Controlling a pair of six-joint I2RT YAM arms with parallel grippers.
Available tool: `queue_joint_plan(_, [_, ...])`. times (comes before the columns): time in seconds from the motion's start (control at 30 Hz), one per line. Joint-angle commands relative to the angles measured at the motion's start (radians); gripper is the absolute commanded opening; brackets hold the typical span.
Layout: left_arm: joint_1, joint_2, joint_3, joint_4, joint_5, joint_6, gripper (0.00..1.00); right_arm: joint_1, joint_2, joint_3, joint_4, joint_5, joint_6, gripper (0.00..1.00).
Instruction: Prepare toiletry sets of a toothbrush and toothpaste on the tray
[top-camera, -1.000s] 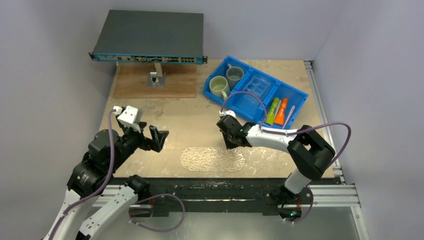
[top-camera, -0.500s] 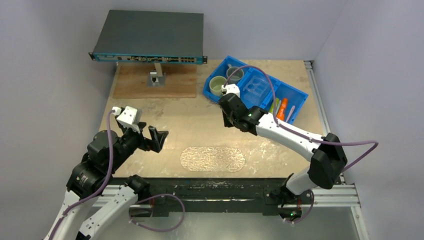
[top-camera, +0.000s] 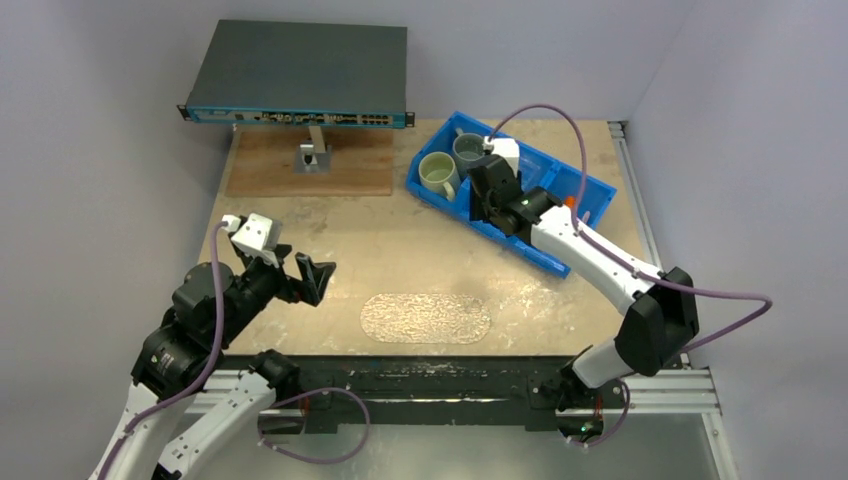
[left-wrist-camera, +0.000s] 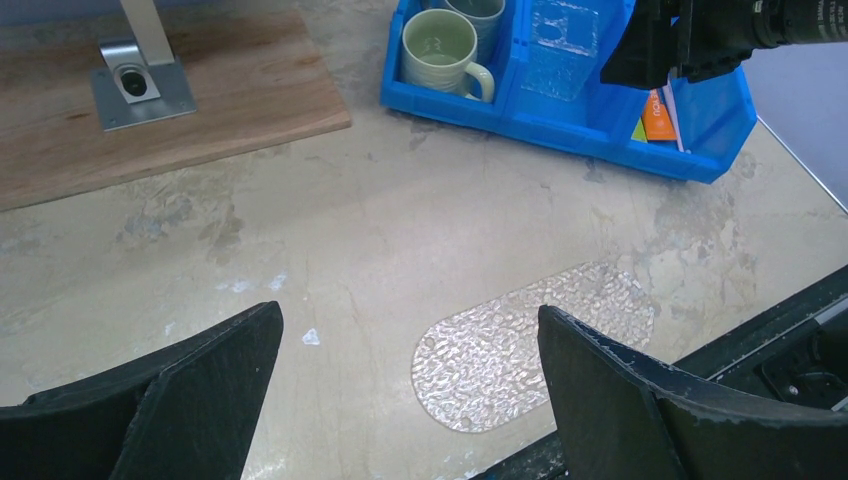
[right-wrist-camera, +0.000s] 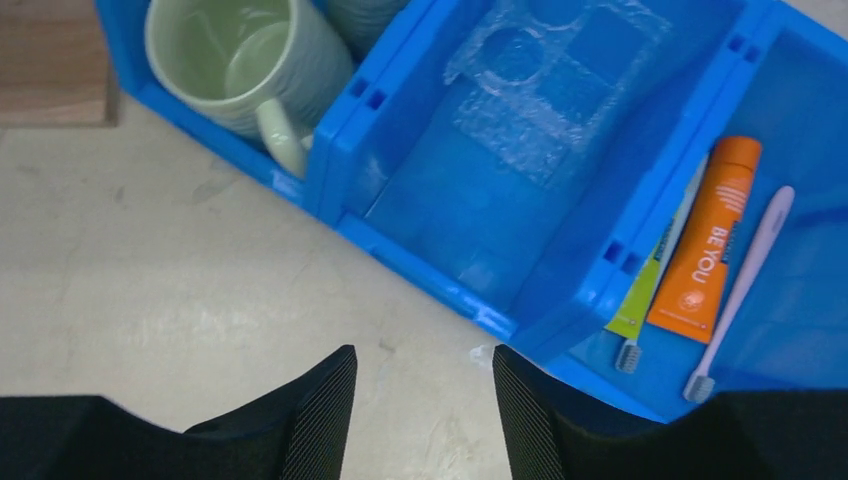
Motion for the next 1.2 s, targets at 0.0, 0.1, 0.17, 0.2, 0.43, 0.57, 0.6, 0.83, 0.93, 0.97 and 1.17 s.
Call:
queue_joint_plan(0.0, [0.005, -0.007, -0.002, 0.022, 0.005, 0.005, 1.00, -0.081, -0.042, 0.033, -0.012, 0.046, 0.051, 0.60])
queue_joint_plan(0.1, [0.005, -0.008, -0.002, 0.024, 0.009, 0.004, 1.00, -0.130, -0.034, 0.039, -0.013, 0.055, 0.084, 0.66])
queue_joint_plan(0.17, [0.005, -0.010, -0.002, 0.022, 0.009, 0.002, 1.00, -0.157, -0.023, 0.042, -0.017, 0.065, 0.103, 0.67])
queue_joint_plan(0.2, [0.005, -0.010, -0.002, 0.022, 0.009, 0.001, 1.00, -0.169, -0.018, 0.043, -0.019, 0.070, 0.114, 0.67])
queue_joint_plan(0.43, [0.005, -0.022, -0.004, 0.022, 0.010, -0.002, 1.00, -0.234, 0.012, 0.037, -0.025, 0.068, 0.182, 0.71])
queue_joint_plan(0.57, [0.005, -0.024, -0.005, 0.026, 0.015, -0.003, 1.00, -0.254, 0.040, 0.031, -0.013, 0.045, 0.213, 0.71])
queue_joint_plan(0.6, [0.005, -0.024, -0.006, 0.027, 0.015, -0.003, 1.00, -0.258, 0.049, 0.033, -0.016, 0.045, 0.220, 0.72])
queue_joint_plan(0.83, [0.005, -0.026, -0.006, 0.027, 0.018, -0.004, 1.00, -0.283, 0.109, 0.028, 0.001, 0.012, 0.254, 0.73])
queue_joint_plan(0.93, [0.005, -0.028, -0.006, 0.027, 0.017, -0.005, 1.00, -0.289, 0.133, 0.028, 0.003, 0.004, 0.256, 0.72])
queue_joint_plan(0.97, [0.005, -0.028, -0.006, 0.028, 0.017, -0.004, 1.00, -0.293, 0.139, 0.026, 0.004, 0.004, 0.256, 0.71])
queue_joint_plan(1.17, [0.005, -0.030, -0.005, 0.025, 0.015, -0.004, 1.00, -0.313, 0.171, 0.002, 0.028, -0.021, 0.247, 0.66])
